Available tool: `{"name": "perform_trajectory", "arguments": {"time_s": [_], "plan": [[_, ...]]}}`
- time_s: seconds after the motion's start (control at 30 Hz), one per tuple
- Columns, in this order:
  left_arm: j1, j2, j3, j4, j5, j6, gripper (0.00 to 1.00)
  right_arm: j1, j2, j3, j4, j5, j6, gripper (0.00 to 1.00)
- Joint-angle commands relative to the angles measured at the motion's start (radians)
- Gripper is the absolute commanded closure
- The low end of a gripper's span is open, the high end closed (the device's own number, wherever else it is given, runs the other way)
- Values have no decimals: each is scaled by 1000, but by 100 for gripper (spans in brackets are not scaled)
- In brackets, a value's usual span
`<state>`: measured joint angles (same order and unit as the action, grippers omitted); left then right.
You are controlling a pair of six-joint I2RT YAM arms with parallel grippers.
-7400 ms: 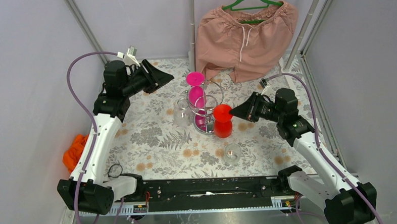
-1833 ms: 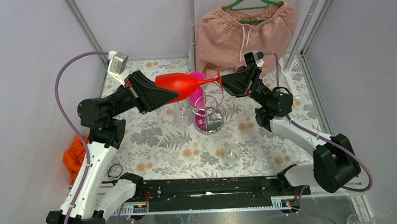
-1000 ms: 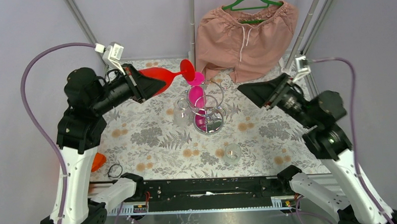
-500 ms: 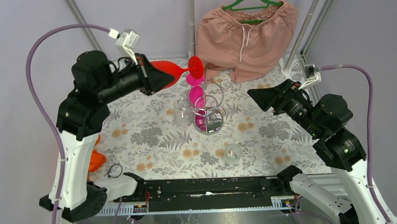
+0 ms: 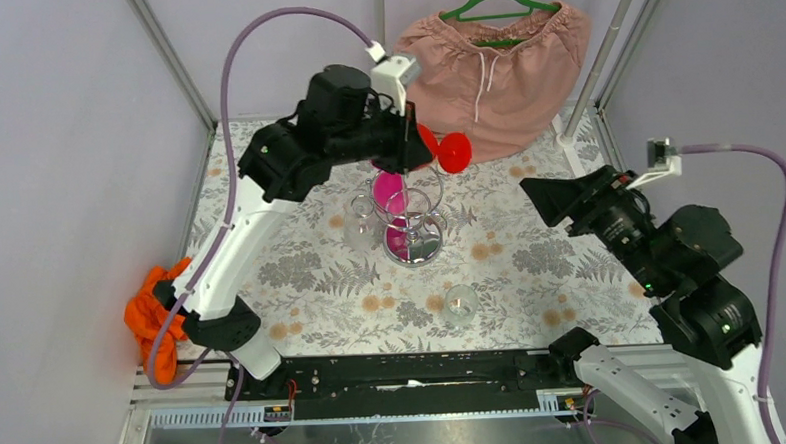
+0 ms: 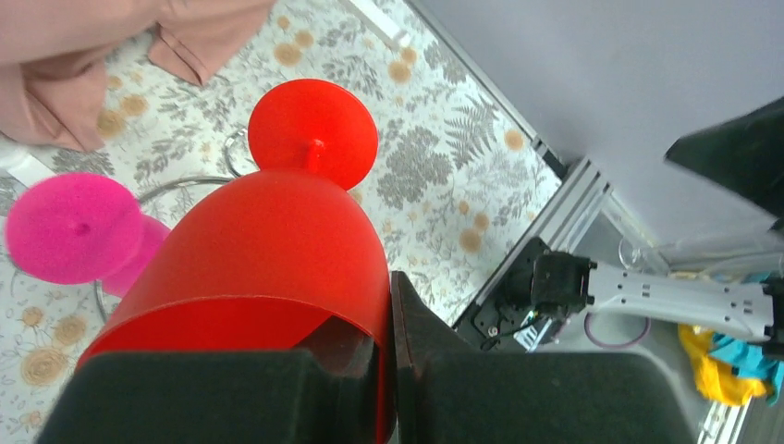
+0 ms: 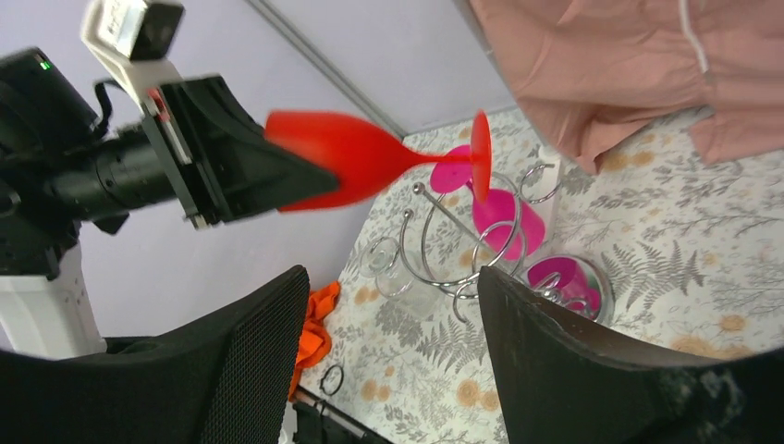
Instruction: Take the wine glass off the wine glass rack
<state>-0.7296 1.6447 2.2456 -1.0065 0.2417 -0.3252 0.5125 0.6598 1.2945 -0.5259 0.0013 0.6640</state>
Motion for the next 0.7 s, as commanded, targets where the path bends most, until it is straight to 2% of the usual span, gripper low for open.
{"name": "perform_trajectory", "arguments": {"time_s": [0.0,0.23,0.4,0.67], "plan": [[-87,-40,23,-52,-87,50,100,4,-24,64,-55,114,-55,25],[-306,-103,-101,-81,-229,17,100,4,-38,79,-79,144,-69,25],[-456,-111,-184,-159,-444,-46,100,4,-38,75,-81,143,-72,25],[-535,-220,-369,-192,-579,-183,100,3,-45,68,-92,159,-90,25]]}}
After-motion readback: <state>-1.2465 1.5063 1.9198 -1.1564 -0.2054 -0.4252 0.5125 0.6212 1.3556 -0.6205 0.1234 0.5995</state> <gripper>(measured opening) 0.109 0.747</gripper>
